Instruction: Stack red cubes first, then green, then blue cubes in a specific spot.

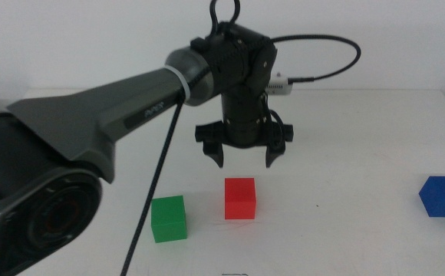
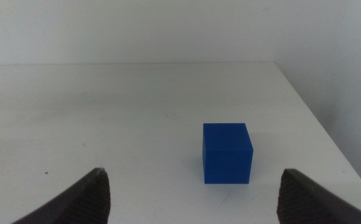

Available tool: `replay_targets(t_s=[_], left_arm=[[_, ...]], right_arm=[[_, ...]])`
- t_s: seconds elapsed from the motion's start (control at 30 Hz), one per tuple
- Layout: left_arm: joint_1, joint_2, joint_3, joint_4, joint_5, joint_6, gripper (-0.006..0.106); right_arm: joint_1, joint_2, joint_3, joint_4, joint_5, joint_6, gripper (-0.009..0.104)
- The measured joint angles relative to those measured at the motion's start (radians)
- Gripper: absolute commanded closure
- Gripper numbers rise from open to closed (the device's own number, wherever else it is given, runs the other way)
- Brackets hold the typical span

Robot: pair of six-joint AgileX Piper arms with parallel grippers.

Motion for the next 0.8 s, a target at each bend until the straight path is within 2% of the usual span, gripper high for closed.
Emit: replay_targets(t_s=[0.37,0.63,0.8], left_arm=[[0.023,-0.218,0.038,0.112,0.010,0.015,0.007],[0.091,-0.488,0.294,0.153,0.014,0.008,0.007],[0.118,-0.633,0.465,0.152,0.021,-0.071,0.007]], right_arm=[[0.000,0.000,0.000,0.000,0.000,0.000,0.022],[0.000,0.000,0.000,0.000,0.000,0.000,0.022],[0.000,0.000,0.000,0.000,0.000,0.000,0.022]])
